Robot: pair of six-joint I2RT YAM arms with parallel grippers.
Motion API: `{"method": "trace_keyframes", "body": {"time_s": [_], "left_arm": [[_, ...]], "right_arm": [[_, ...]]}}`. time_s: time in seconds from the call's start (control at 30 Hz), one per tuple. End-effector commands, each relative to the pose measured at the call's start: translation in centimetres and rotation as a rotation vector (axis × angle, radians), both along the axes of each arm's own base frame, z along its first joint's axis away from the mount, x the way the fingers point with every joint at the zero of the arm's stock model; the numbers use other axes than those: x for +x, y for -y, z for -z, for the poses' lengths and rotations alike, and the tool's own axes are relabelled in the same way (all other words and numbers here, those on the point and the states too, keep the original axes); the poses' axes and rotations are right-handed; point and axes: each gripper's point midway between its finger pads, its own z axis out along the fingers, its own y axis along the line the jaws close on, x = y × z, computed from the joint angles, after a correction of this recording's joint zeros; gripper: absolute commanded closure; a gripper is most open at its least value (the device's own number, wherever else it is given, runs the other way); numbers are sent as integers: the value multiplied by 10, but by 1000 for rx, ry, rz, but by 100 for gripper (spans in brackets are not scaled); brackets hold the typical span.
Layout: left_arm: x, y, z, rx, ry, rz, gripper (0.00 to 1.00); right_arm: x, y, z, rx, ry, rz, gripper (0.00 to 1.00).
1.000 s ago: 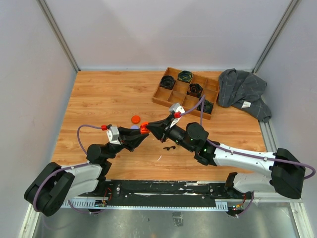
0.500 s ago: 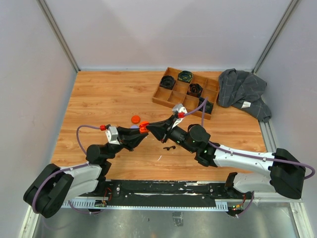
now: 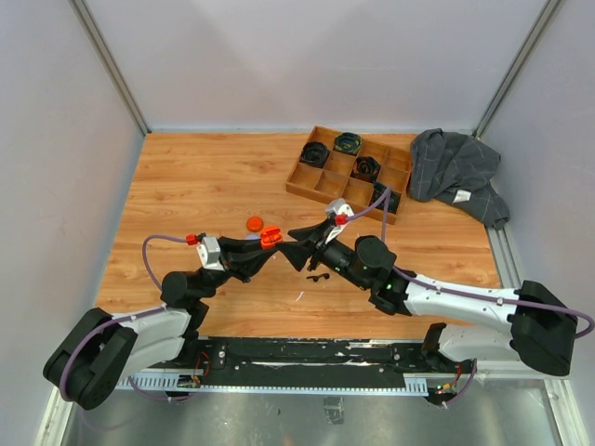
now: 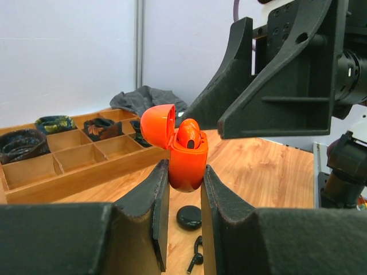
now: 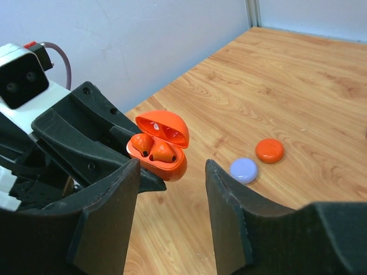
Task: Insert the wireless bluetooth earbuds into the charging case
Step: Place the earbud in the charging case, then close the charging case.
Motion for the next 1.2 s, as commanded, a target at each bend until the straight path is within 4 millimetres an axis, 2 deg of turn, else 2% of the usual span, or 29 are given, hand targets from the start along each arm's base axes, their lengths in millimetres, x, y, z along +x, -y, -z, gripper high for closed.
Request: {"method": "trace_keyframes", "body": {"time_s": [0.0,0.1,0.27,0.5,0.87,1.0,1.17], "left_arm": [[-11,-9,21,20,-11,-13,100],[-13,-5,22,33,-12,16,100],[-18,2,24,56,-10,72,100],[-27,8,23,74,17,134,100],[-33,12,22,74,26,179,100],[-24,11,24,66,-14,150,100],[-3,12,39,92,-116,87,100]], "right_arm": [[6,18,-16,-35,74,12,44],[4,21,-26,-77,105,-64,31],[-4,21,-25,-161,148,-244,12],[-17,16,-10,-301,234,-425,0],[-29,0,12,-364,259,-623,2],[-32,-2,16,-375,243,-658,1],[-34,0,20,-388,241,-665,1]]}}
